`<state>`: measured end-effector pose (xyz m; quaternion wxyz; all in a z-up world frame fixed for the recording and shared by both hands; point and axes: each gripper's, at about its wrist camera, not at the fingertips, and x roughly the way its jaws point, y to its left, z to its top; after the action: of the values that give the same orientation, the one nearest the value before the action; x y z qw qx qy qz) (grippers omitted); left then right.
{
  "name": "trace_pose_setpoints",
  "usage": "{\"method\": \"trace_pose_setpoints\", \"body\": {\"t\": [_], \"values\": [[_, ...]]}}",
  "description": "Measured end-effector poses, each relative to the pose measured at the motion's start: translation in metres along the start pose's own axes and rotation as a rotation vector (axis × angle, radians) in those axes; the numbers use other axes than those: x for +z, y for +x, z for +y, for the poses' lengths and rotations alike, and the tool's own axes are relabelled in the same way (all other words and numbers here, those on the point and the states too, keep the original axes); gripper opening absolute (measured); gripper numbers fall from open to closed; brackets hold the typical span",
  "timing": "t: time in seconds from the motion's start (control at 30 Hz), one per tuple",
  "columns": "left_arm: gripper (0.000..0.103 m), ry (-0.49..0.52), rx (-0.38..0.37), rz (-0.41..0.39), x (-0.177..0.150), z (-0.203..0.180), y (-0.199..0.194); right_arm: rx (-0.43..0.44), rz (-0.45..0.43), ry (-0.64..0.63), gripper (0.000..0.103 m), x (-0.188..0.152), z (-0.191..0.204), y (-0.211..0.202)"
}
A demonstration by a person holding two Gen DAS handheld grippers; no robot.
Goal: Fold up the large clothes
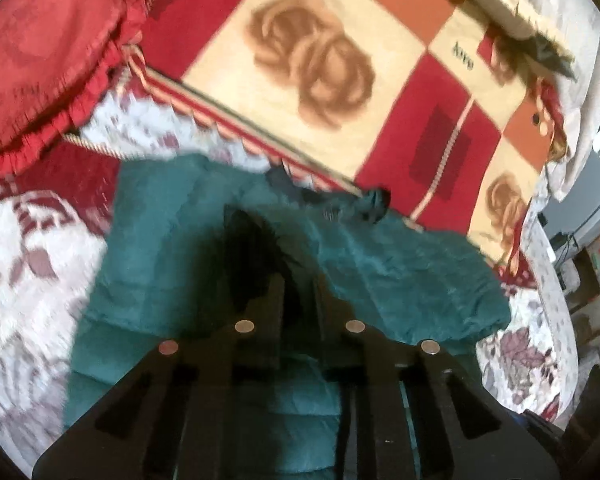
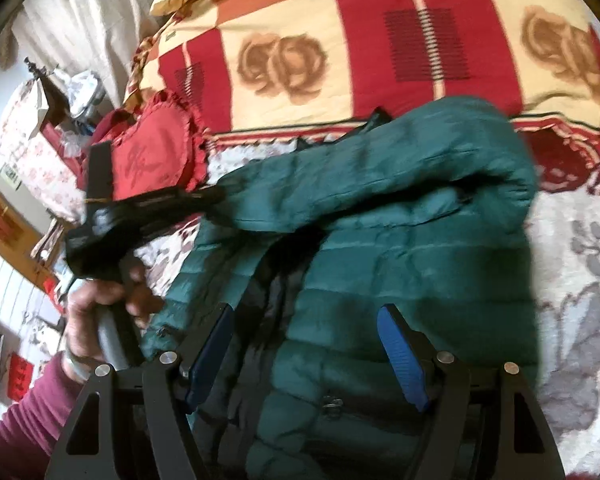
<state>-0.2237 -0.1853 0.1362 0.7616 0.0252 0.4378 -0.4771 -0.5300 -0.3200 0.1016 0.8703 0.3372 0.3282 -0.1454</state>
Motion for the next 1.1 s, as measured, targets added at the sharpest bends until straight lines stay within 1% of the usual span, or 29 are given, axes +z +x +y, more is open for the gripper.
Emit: {"method": "trace_pose_setpoints", "body": {"t": [0.1,0.17,0.3,0.33,0.4,0.43,0.5,0.57,0.67,0.73,0.77,0.83,0.87,0.93,1.0,1.1], "values": [[0.011,0.01,0.048,-0.049,0.017,0.01,-0.012,-0.047,-0.019,0.042,0.072,0.003,-0.017,-0.005],[0.011,0.008,0.095,-0.071,0.027,0.023,-0.015,-0.069,-0.029,0.072,0.072,0.006,-0.026,-0.006],[0.011,-0.009,0.149,-0.059,0.027,0.048,-0.008,-0.116,-0.063,0.112,0.072,0.02,-0.037,-0.009],[0.011,-0.006,0.174,-0.056,0.025,0.053,-0.004,-0.123,-0.077,0.12,0.072,0.024,-0.038,-0.01],[0.011,0.011,0.221,-0.058,0.021,0.057,0.001,-0.145,-0.097,0.132,0.072,0.037,-0.04,-0.009],[0.011,0.012,0.233,-0.05,0.019,0.061,0.006,-0.158,-0.103,0.13,0.072,0.046,-0.039,-0.006],[0.011,-0.014,0.233,-0.028,0.014,0.07,0.013,-0.167,-0.111,0.111,0.071,0.063,-0.036,0.002],[0.011,-0.043,0.221,-0.009,0.01,0.077,0.019,-0.185,-0.106,0.09,0.068,0.079,-0.035,0.017],[0.011,-0.045,0.213,-0.001,0.007,0.078,0.018,-0.227,-0.064,0.071,0.062,0.093,-0.035,0.046],[0.011,-0.039,0.217,0.001,0.007,0.075,0.014,-0.256,-0.017,0.085,0.061,0.09,-0.042,0.067],[0.011,-0.041,0.222,0.004,0.007,0.075,0.012,-0.267,0.026,0.095,0.061,0.084,-0.047,0.081],[0.011,-0.051,0.217,0.007,0.008,0.074,0.008,-0.28,0.075,0.102,0.061,0.07,-0.053,0.101],[0.011,-0.058,0.21,0.004,0.008,0.073,0.006,-0.286,0.078,0.094,0.062,0.064,-0.054,0.106],[0.011,-0.066,0.194,-0.01,0.009,0.069,-0.002,-0.319,0.058,0.037,0.062,0.053,-0.048,0.112],[0.011,-0.063,0.186,-0.045,0.011,0.061,-0.014,-0.338,0.069,0.009,0.062,0.052,-0.043,0.111],[0.012,-0.052,0.174,-0.091,0.015,0.051,-0.028,-0.321,0.086,0.021,0.061,0.058,-0.038,0.096]]}}
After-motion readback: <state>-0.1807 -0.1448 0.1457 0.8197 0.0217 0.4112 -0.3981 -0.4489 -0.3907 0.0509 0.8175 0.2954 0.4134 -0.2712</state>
